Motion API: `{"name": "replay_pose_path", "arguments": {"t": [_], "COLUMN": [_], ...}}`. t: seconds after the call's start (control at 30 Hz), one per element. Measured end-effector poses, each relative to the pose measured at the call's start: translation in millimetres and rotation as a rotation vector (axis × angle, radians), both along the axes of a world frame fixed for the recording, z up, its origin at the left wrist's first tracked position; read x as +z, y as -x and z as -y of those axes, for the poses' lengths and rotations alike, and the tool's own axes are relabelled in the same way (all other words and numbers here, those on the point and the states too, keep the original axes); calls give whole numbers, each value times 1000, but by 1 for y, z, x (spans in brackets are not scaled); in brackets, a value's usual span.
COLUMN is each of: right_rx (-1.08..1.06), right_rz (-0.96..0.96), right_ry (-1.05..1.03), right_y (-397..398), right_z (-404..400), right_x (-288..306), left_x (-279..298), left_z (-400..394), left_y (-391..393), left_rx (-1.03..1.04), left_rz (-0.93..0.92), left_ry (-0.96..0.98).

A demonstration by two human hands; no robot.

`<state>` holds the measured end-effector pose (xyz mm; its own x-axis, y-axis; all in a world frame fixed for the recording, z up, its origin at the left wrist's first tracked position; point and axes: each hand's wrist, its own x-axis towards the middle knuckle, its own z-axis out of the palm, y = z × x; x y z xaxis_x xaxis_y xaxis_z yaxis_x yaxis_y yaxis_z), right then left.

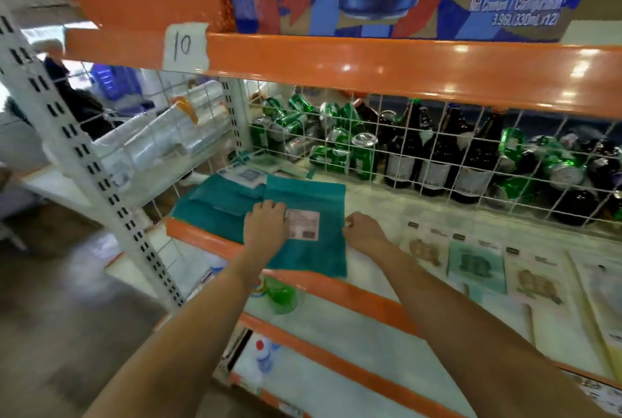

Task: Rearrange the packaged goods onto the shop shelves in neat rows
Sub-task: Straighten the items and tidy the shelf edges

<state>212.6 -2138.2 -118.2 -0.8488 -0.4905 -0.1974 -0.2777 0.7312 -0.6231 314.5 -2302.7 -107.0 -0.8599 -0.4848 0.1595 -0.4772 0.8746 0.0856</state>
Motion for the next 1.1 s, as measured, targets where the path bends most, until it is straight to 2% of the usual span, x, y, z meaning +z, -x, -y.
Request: {"name": "replay_pose_path", "arguments": {"t": [0.17, 0.3, 0.5, 0.67, 0.87, 1.1], "right_rx": [-173, -303, -450, -497, -509, -575], "right_rz": [117, 228, 471, 513, 367, 526], "right_ry": [100, 131, 456, 563, 571, 788], "right_y": [0, 5, 5, 1, -16, -21], "right_z": [35, 48, 57, 60, 64, 62], "right_x": [0, -2, 6, 2, 12, 17], "left_x": [-3, -8, -17, -18, -17, -16], "left_z": [42, 61, 72, 72, 75, 79], "left_y": [-25, -37, -42, -38, -35, -37], "left_rx": [145, 174, 110, 74, 39, -24], "left_rz": [-25, -4, -20, 0, -26, -31], "left_ry": [-87, -156, -223, -226, -248, -220]}}
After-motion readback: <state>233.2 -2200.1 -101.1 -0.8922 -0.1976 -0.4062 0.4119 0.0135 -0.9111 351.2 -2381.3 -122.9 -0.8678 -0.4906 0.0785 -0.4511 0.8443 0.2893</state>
